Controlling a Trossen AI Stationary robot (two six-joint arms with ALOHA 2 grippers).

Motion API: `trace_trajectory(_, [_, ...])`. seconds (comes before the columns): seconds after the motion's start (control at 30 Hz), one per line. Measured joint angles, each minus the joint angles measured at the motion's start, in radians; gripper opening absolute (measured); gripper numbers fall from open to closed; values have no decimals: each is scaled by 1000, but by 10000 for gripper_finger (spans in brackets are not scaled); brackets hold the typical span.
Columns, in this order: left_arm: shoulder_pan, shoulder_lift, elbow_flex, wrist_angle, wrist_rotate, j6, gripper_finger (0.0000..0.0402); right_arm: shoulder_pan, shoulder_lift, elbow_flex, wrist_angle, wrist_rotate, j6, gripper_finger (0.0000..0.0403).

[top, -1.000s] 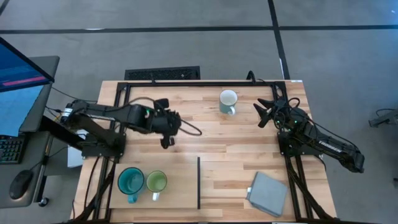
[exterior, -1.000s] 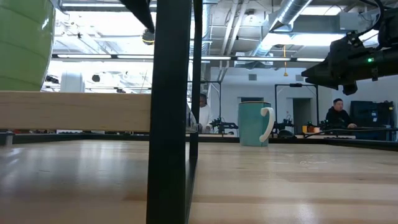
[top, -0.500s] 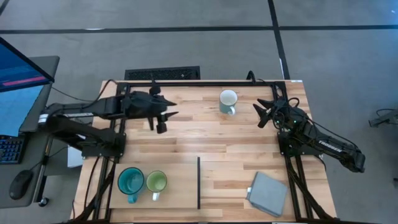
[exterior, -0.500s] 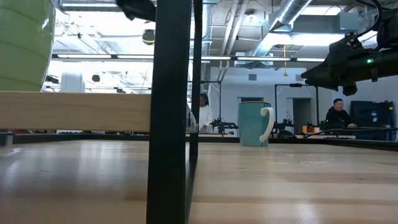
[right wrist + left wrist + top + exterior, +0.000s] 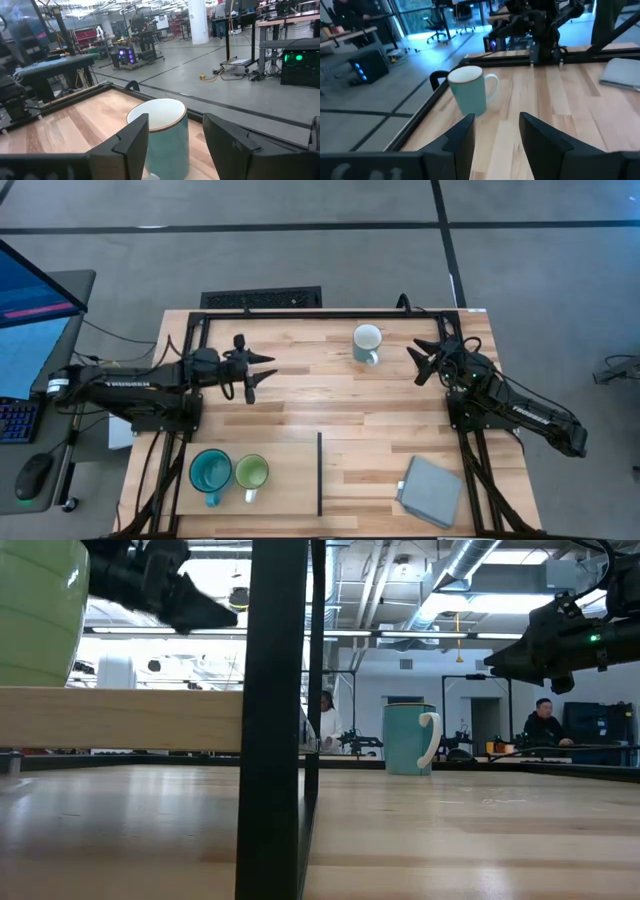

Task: Stack small to large cups/mugs on shelf
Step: Put the white mug on the shelf

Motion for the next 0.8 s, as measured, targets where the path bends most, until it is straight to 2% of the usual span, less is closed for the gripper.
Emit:
trace_trajectory(0.13, [0,-2,-103,143,-1,-9,146,0,0,0,0,0,0,209])
trace_trajectory(0.3, [0,-2,-160,204,-39,-71,146,0,0,0,0,0,3,209])
trace_trajectory(0.5, [-1,-2,-170,121,-157,-48,146,2,0,0,-2,-5,94,209])
trace_trajectory(0.63, [-1,4,-170,59,-165,-114,146,16,1,0,2,-27,135,209])
trace_trajectory(0.8, [-1,4,-170,42,-165,-121,146,29,1,1,41,-29,216,209])
